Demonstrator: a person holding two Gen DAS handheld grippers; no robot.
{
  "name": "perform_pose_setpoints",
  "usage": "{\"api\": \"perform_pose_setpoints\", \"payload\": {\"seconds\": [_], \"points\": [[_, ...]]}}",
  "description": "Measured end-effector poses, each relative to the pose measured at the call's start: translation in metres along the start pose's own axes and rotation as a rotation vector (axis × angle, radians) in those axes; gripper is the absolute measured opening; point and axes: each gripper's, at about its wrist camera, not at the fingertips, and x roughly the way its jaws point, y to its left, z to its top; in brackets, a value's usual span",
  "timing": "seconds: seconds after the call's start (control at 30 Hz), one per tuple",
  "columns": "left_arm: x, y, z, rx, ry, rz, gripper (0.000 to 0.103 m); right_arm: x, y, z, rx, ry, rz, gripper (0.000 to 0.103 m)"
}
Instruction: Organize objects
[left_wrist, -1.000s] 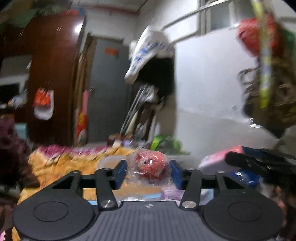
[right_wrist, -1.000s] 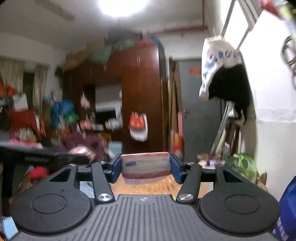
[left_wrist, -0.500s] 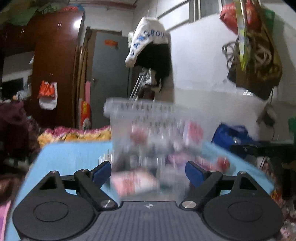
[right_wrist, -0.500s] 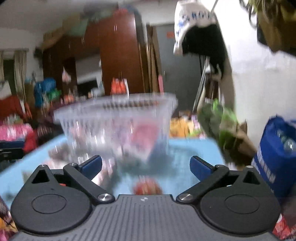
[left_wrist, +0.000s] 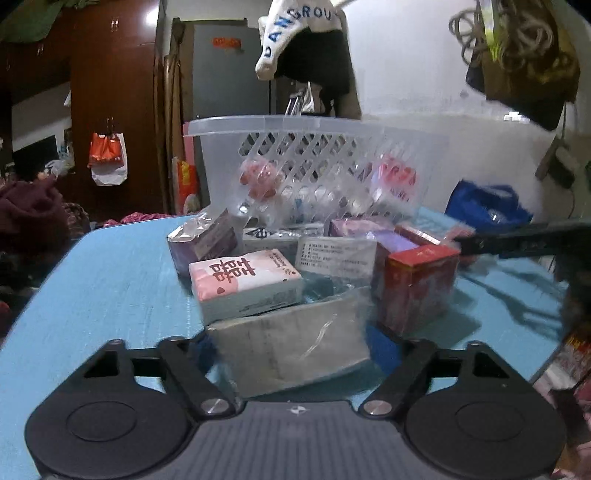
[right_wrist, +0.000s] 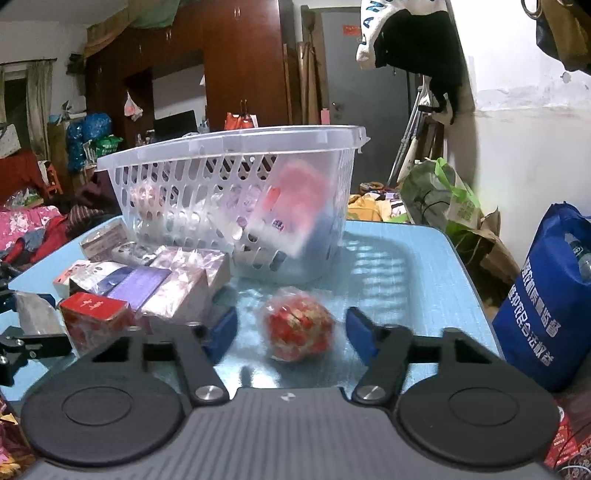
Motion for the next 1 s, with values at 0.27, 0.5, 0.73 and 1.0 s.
{"api": "perform_pose_setpoints", "payload": {"seconds": [0.27, 0.5, 0.73, 1.0], "points": [[-0.023, 0.017, -0.004, -0.044, -0.106, -0.045, 0.081, -0.007, -0.003, -0.003, 0.029, -0.065, 0.015, 0.048], [-0.021, 0.016, -0.006, -0.037, -0.143, -0.073, 0.081, -0.013, -0.006, -0.005, 0.067, -0.129, 0.03, 0.048], [-0.036, 0.022, 0.021, -0.042, -0.229, -0.126, 0.081, -0.048, 0.004, -0.002, 0.089, -0.28, 0.081, 0.048], [0.015, 0.035, 0.177, -0.017, -0.219, -0.142, 0.081, -0.032, 0.051, 0.129, -0.114, -0.345, 0.051, 0.048]]}}
